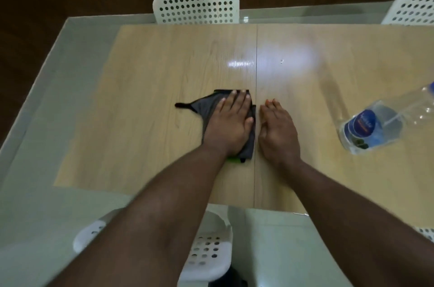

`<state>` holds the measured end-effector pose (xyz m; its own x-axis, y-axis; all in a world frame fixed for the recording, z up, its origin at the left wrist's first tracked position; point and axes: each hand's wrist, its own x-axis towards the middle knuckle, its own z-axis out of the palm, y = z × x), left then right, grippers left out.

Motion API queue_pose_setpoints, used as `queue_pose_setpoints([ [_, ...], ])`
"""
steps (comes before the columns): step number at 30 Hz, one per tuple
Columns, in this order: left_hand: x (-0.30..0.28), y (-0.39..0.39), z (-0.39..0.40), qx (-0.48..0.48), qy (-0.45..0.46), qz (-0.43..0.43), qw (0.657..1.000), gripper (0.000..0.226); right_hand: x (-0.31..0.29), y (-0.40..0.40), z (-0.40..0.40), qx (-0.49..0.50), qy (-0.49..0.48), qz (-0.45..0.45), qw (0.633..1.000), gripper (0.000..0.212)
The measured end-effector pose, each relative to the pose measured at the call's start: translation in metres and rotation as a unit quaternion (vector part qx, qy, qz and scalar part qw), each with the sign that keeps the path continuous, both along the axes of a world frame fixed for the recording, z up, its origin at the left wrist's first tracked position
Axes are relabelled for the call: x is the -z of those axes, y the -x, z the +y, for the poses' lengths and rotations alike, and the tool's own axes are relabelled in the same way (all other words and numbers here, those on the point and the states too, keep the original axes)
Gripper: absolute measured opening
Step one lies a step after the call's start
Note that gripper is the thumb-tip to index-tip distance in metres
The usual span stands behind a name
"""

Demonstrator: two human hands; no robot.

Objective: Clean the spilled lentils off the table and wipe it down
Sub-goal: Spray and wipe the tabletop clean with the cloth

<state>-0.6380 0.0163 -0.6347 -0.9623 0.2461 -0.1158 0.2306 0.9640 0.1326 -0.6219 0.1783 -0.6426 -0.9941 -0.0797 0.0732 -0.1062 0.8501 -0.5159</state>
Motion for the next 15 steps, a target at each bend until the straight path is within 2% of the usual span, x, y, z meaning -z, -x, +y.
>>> queue_pose_setpoints([
  [2, 0.004, -0.013, 0.006, -0.004, -0.013, 0.007, 1.0, 0.069, 0.002, 0.001, 0.002, 0.008, 0.012, 0.003, 1.0, 0.049],
  [7, 0.006, -0.142, 0.003, 0.012, -0.046, 0.013, 0.999, 0.068, -0.001, -0.003, 0.001, -0.002, 0.005, -0.004, 1.0, 0.047],
  [9, 0.007, -0.167, -0.017, 0.0, -0.048, 0.003, 0.999, 0.067, -0.003, -0.006, 0.0, -0.004, -0.002, -0.004, 1.0, 0.048],
  [15, 0.014, -0.104, -0.107, -0.156, 0.022, 0.019, 0.987, 0.071, -0.008, -0.009, -0.008, -0.012, -0.039, -0.007, 0.999, 0.051],
])
